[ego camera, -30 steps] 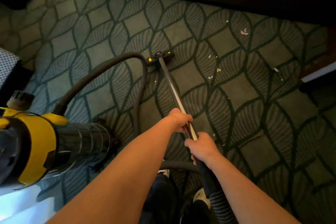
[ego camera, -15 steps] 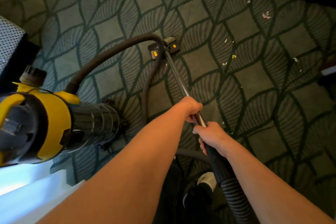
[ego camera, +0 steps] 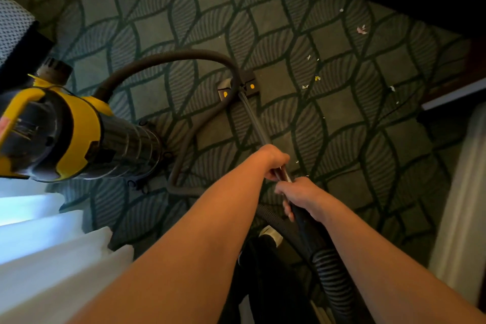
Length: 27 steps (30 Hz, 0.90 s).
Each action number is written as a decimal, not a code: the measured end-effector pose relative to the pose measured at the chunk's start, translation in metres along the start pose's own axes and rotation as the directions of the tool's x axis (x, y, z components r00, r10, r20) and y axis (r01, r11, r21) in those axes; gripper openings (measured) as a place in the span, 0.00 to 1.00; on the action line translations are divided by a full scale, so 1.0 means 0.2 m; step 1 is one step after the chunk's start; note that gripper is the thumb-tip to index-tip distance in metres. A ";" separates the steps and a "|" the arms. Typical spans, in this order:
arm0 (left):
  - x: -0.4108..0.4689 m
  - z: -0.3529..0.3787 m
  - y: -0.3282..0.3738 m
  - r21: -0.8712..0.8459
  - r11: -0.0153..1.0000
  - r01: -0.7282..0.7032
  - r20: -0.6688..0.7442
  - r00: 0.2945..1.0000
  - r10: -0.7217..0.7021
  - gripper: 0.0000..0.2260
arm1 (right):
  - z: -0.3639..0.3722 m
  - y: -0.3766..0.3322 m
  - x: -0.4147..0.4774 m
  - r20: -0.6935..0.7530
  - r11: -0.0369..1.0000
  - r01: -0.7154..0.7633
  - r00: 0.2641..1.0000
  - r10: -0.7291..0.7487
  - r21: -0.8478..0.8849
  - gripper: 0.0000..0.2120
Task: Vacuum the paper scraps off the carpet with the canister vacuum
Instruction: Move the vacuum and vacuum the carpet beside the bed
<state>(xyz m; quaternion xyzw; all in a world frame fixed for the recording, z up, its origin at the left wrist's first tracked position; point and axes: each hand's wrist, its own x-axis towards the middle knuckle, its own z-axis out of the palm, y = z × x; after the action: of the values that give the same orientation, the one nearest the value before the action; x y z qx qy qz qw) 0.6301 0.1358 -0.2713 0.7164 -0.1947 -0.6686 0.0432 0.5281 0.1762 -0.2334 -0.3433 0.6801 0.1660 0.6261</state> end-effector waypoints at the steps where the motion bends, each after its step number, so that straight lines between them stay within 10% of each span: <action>1: -0.01 0.02 -0.02 0.013 1.000 0.000 0.001 1.000 0.000 0.11 | 0.01 0.03 -0.01 -0.001 1.000 -0.007 1.000 0.007 0.011 0.10; 27: 0.07 0.42 0.27 0.009 0.980 -0.200 -0.068 0.977 0.201 0.09 | -0.38 0.27 0.06 -0.296 0.977 0.180 0.945 -0.141 0.110 0.05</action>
<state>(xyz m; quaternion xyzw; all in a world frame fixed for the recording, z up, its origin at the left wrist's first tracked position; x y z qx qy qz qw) 0.5363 0.0982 -0.2764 0.7155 -0.2653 -0.6357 0.1161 0.4363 0.1613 -0.2443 -0.3745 0.7431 0.0162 0.5543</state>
